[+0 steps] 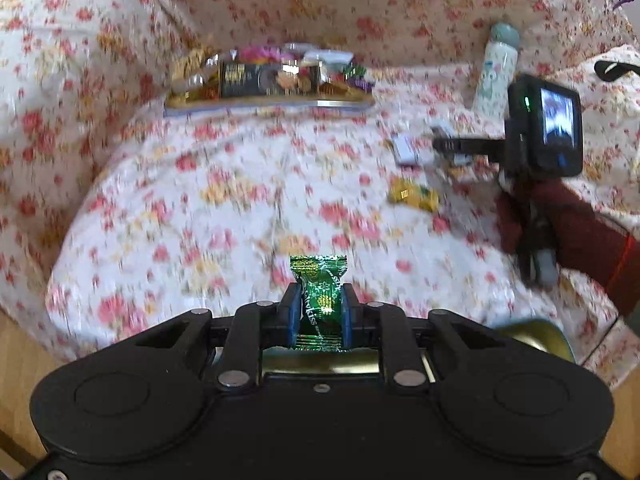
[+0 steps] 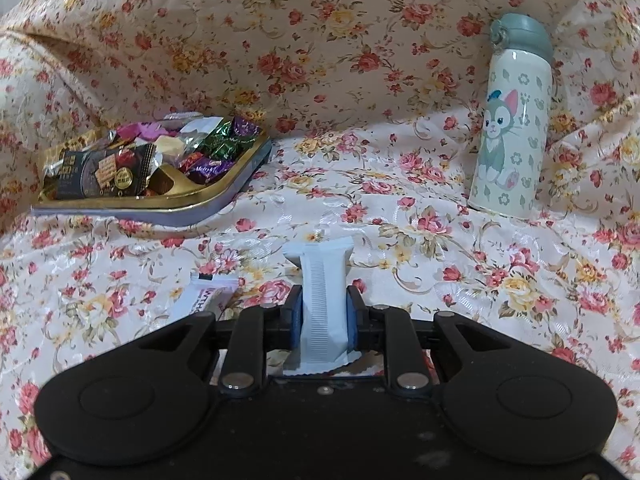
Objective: Organize snacks
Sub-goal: 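Carry both held candies over the gold tray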
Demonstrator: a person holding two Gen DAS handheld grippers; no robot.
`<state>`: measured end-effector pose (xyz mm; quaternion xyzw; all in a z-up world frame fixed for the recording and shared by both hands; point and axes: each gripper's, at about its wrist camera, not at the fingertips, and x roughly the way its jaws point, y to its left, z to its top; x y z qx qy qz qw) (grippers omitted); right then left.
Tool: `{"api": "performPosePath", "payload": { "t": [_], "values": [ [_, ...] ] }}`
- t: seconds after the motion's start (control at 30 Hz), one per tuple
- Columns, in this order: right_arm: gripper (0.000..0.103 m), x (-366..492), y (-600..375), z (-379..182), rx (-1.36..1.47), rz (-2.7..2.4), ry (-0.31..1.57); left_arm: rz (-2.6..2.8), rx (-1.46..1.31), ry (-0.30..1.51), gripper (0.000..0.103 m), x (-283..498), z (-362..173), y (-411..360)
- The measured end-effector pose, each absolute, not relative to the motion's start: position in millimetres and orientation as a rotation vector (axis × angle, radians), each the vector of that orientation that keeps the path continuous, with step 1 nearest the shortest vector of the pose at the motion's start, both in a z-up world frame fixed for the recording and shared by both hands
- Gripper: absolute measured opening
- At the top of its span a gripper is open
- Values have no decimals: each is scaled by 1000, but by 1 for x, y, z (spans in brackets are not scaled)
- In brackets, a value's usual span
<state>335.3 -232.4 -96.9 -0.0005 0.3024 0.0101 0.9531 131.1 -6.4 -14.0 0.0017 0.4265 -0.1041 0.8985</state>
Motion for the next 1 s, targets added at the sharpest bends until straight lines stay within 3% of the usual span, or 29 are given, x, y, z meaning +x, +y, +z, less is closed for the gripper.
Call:
{"api": "performPosePath", "payload": {
  "t": [0.27,0.57,1.0],
  "values": [
    [22,309,-247,-57,51,14,620,-205,14,929,27,116,-25,-6],
    [22,207,-245,8,125,117,544,-236,45,949,27,110,-25,-16],
    [22,85,-221,-16,189,175,704,-279,84,990,27,100,-26,-27]
  ]
}}
